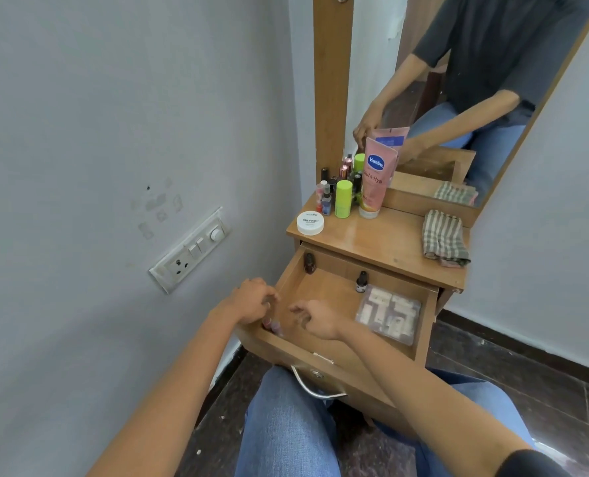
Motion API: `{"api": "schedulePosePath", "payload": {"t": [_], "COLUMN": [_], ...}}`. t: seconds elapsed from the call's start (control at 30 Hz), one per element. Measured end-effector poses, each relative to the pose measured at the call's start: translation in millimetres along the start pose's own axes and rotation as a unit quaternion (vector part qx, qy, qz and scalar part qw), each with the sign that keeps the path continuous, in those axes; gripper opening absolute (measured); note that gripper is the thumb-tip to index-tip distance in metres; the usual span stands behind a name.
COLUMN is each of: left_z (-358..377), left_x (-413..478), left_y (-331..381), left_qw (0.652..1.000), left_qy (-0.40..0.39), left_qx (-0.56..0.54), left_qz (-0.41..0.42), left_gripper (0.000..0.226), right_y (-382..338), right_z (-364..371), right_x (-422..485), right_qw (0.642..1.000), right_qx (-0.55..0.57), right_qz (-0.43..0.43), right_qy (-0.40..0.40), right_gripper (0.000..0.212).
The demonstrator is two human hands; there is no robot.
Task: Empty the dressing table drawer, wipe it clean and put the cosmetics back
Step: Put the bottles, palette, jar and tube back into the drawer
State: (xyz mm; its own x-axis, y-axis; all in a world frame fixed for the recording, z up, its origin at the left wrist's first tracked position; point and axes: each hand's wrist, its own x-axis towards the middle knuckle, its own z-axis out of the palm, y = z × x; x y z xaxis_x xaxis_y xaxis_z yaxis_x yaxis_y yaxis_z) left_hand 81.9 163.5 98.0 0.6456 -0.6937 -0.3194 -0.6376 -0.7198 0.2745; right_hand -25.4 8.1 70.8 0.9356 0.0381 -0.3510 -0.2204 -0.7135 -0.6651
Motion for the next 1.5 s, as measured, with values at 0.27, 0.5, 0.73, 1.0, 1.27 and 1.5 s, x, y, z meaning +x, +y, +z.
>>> {"api": "schedulePosePath", "payload": {"t": [0.27,0.5,0.73,1.0,1.27,1.5], "left_z": [-37.9,-71.9,-90.1,-81.6,-73.9,-72.8], "left_x": [48.2,112.7,163.2,192.2,194.7,192.1], "left_y": [42.8,72.1,78.6,69.7,69.7,72.1], "left_qw": [0.955,0.929,0.932,0.927,0.911,0.890], "left_qy": [0.171,0.234,0.263,0.286,0.325,0.343], "left_qx": [-0.240,-0.288,-0.248,-0.241,-0.251,-0.297], "left_qz": [0.041,-0.002,0.018,0.031,0.038,0.038], "left_gripper": [0.028,0.044,0.056,0.041,0.036,0.017], "right_y": [14.4,20.0,34.5,38.4,22.2,20.0], "right_z": [-79.0,-131.1,-147.6,-149.8,-166.7,-177.2], "right_x": [-3.9,19.5,44.0,62.3,76.4,81.7], "right_qw": [0.973,0.937,0.913,0.899,0.888,0.884], "right_qx": [0.020,0.010,0.025,-0.005,-0.117,-0.162], "right_qz": [-0.006,0.013,0.015,0.016,0.050,0.096], "right_qy": [0.230,0.350,0.407,0.438,0.443,0.428], "right_gripper": [0.032,0.032,0.031,0.042,0.057,0.042]}}
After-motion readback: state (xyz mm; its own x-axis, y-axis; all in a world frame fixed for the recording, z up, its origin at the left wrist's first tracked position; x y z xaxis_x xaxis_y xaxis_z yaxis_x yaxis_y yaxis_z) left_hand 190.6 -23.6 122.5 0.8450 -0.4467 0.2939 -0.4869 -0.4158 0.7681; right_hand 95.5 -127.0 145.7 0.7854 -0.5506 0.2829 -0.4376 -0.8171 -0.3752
